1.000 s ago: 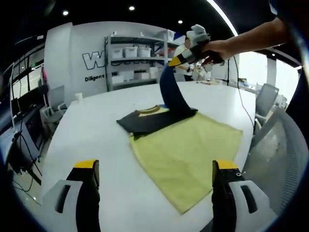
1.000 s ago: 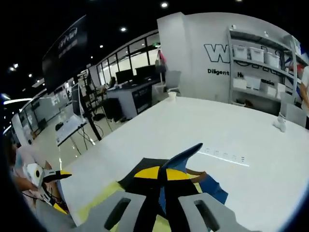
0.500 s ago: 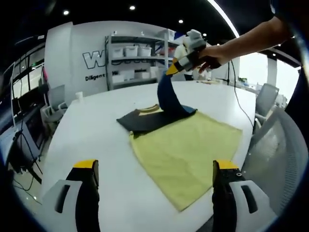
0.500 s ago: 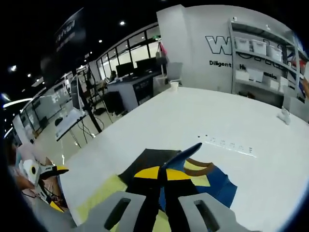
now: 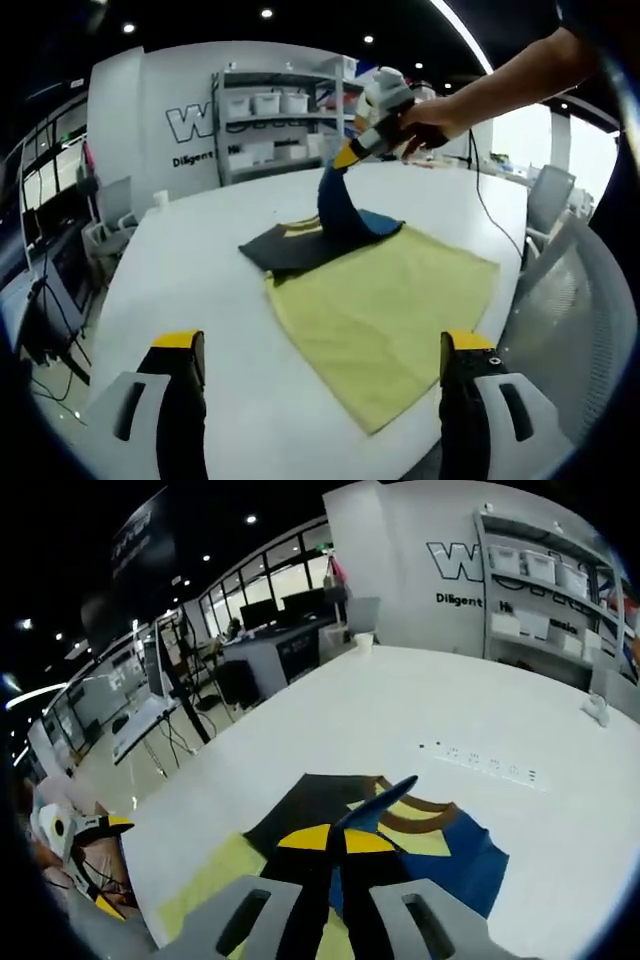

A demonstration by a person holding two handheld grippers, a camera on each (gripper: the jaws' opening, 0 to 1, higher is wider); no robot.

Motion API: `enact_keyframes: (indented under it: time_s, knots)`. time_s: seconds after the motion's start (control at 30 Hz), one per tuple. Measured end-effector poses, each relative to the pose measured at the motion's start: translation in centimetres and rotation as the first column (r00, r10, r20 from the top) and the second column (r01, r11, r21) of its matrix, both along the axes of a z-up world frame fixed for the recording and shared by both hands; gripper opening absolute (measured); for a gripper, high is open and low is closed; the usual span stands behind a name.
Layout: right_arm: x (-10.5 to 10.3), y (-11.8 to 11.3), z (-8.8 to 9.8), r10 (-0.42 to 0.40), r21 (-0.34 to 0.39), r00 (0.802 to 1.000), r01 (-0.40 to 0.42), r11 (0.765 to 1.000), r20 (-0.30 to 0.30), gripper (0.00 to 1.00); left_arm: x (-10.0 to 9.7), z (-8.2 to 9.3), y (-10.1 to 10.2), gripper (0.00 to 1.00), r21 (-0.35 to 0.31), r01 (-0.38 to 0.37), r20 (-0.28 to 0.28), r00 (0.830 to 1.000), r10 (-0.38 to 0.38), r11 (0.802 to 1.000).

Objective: Fold the garment on the visible template until the final outline fits inside the template.

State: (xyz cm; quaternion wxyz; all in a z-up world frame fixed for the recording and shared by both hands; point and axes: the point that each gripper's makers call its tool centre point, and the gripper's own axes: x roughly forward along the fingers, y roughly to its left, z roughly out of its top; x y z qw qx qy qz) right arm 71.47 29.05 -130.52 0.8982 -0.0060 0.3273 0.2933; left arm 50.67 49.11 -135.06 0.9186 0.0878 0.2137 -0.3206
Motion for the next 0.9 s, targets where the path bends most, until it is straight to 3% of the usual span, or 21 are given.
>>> enact_keyframes:
  time_s: [0.2, 0.7, 0.9]
  knots:
    - [-0.6, 0.8, -1.8, 0.011, 0.003, 0.999, -0.011, 1.0, -0.033, 0.0, -0.2, 0.0, -0.4, 0.98, 0.0, 0.008, -0.005, 1.0, -0.008, 1.0]
    - [-0.6, 3.2, -3.7, 0.043, 0.012, 0.996, -0.042, 0.999, -0.074, 0.0, -0.6, -0.5, 0.0, 0.97, -0.008, -0.011, -0.027, 1.0, 0.01, 1.0]
    - [-0.7, 4.0, -4.9, 0.065, -0.017, 0.996, -0.066, 0.998, -0.061, 0.0, -0.8, -0.7, 0.4, 0.97, -0.001, -0.015, -0.033, 0.999, 0.015, 1.0]
